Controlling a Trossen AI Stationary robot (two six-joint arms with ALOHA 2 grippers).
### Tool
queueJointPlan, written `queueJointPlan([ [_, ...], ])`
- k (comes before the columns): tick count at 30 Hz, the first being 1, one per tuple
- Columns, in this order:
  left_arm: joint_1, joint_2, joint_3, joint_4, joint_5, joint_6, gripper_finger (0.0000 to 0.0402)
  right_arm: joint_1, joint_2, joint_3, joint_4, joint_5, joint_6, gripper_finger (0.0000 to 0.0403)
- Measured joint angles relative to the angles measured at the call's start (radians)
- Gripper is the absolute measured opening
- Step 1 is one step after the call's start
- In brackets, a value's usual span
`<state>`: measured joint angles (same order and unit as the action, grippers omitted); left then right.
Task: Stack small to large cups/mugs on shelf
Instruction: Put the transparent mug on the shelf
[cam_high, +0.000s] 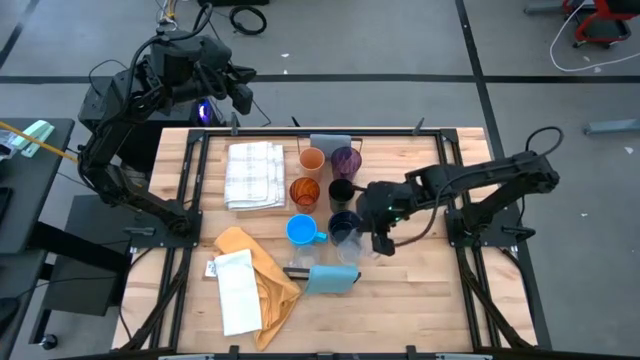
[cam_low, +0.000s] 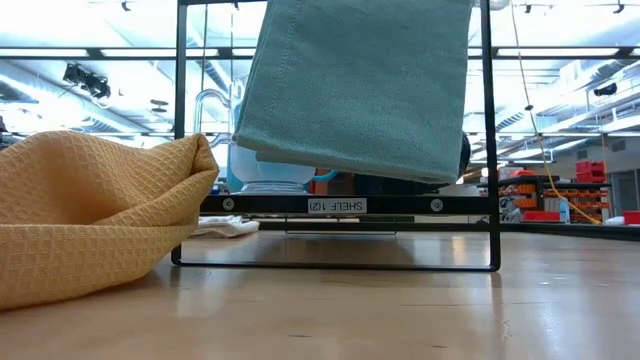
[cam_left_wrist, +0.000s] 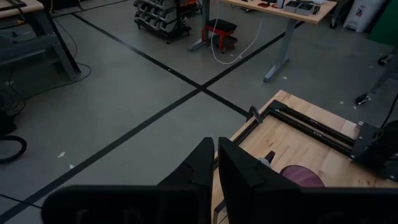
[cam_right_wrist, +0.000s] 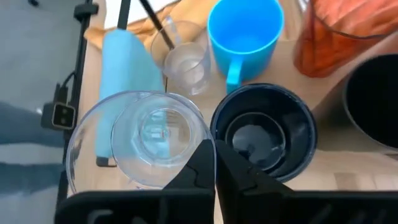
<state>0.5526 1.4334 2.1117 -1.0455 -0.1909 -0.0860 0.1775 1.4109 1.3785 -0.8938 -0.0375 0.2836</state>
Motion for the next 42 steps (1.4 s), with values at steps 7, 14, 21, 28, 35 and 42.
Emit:
queueJointPlan([
  [7, 0.0, 0.0, 0.0, 0.0, 0.0, 0.0, 0.004, 0.025, 0.039, 0.0, 0.003, 0.0, -0.048, 0.0004],
  [14, 0.0, 0.0, 0.0, 0.0, 0.0, 0.0, 0.0033, 0.031, 0.069, 0.0, 0.006, -0.003, -0.074, 0.0003],
  [21, 0.0, 0.0, 0.0, 0.0, 0.0, 0.002, 0.003, 0.031, 0.069, 0.0, 0.027, -0.007, -0.082, 0.0002],
  [28, 0.0, 0.0, 0.0, 0.0, 0.0, 0.004, 0.004, 0.031, 0.102, 0.0, 0.035, -0.042, -0.178, 0.0003],
  [35, 0.0, 0.0, 0.0, -0.001, 0.0, 0.004, 0.0031, 0.013, 0.13, 0.0, 0.034, -0.053, -0.288, 0.0003],
  [42, 0.0, 0.0, 0.0, -0.001, 0.0, 0.004, 0.0029, -0.002, 0.13, 0.0, 0.039, -0.052, -0.355, 0.0003],
])
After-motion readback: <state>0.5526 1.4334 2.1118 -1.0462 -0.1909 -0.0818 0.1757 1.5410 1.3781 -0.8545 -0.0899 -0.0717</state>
